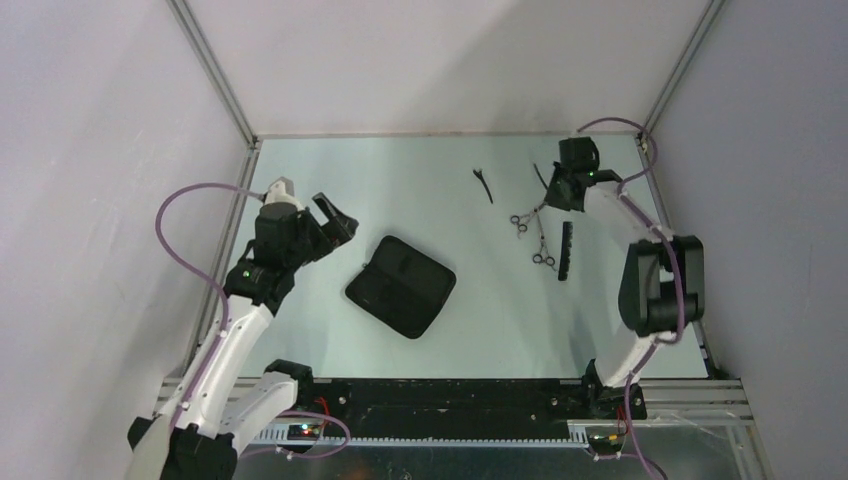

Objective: Sort the hair-cutting tools

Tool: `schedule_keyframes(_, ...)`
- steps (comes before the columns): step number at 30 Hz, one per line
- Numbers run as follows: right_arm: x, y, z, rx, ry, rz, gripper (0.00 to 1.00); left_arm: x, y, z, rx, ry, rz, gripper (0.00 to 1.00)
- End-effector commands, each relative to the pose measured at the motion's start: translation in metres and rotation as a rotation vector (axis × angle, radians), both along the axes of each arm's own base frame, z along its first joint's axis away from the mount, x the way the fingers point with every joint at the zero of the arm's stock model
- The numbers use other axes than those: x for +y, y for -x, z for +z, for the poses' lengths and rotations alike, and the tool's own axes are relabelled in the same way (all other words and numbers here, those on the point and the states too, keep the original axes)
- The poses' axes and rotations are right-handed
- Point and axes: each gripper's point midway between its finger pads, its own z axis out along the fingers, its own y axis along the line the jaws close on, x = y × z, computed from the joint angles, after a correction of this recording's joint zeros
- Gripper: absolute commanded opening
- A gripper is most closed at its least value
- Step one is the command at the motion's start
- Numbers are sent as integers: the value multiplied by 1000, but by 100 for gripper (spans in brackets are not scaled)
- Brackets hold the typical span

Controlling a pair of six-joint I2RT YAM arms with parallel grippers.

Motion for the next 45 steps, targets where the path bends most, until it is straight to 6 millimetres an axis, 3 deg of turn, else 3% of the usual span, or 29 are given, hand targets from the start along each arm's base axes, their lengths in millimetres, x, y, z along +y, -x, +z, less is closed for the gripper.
schedule_keyframes(1,57,-2,61,-265,87,186,0,-26,-17,34,-70,69,-111,97)
schedule_keyframes(5,112,19,95,-435,213,335,0,-44,-26,46,-55,133,-168,100)
schedule_keyframes(6,133,33,97,-465,252,417,0,-48,-26,47,-46,156,-182,100)
schedule_keyframes(7,139,32,110,-535,282,408,0,-51,-30,50,-40,168,-188,100)
schedule_keyframes(9,177,51,131,-662,359,520,0,-59,-33,52,-18,207,-210,100)
schedule_keyframes(16,238,87,169,-928,501,623,0,-91,-40,69,2,384,-300,100)
schedule_keyframes(20,271,108,179,-1020,531,684,0,-97,-41,67,27,451,-294,100)
schedule_keyframes(27,301,129,192,-1123,541,717,0,-107,-43,71,12,563,-307,88)
schedule_keyframes(29,306,133,192,-1135,544,723,0,-109,-42,73,9,586,-310,81)
schedule_keyframes(34,306,134,193,-1139,549,706,0,-110,-37,72,15,615,-318,54)
schedule_keyframes(39,308,134,190,-1133,557,712,0,-111,-32,75,0,635,-331,33)
schedule_keyframes(43,309,135,188,-1128,551,715,0,-109,-31,76,-28,620,-334,6)
schedule_keyframes(45,309,136,187,-1122,546,723,2,-108,-32,75,-43,600,-340,1)
